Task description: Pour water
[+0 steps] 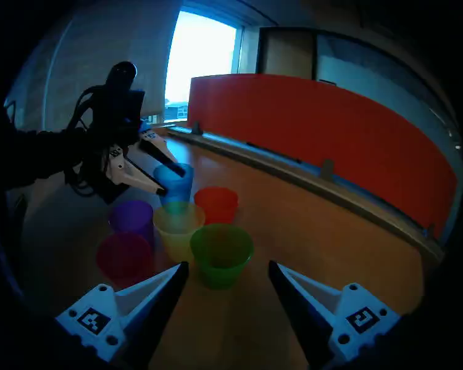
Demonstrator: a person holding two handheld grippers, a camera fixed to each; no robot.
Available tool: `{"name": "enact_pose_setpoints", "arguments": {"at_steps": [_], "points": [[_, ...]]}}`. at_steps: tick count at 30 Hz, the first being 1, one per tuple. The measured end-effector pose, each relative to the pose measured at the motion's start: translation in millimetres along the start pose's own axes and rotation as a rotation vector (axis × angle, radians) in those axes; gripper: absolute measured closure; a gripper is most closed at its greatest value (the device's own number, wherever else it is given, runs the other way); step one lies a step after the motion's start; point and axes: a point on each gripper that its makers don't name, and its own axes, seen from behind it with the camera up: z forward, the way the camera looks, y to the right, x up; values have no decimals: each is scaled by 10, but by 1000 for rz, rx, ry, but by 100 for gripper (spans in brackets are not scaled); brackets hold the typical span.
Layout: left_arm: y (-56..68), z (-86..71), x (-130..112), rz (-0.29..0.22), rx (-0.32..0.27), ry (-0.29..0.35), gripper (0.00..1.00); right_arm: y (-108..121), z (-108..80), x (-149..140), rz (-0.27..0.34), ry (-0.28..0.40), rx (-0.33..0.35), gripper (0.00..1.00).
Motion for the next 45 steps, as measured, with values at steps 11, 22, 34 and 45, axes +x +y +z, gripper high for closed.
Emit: {"name": "enact_pose_setpoints", "arguments": {"at_steps": [11, 22, 34, 45], "points": [[41, -350, 398, -13, 45, 135, 15, -34, -1, 88, 5, 25, -4, 0], [113, -661, 761, -23, 74, 253, 15, -34, 1, 85, 4, 28, -9, 0], [190, -909, 1061, -56, 77, 359, 15, -27, 8, 47, 14, 22, -11, 0], [202, -986, 1091, -40, 85, 355, 15, -48, 81, -25, 14, 0, 2, 0]]}}
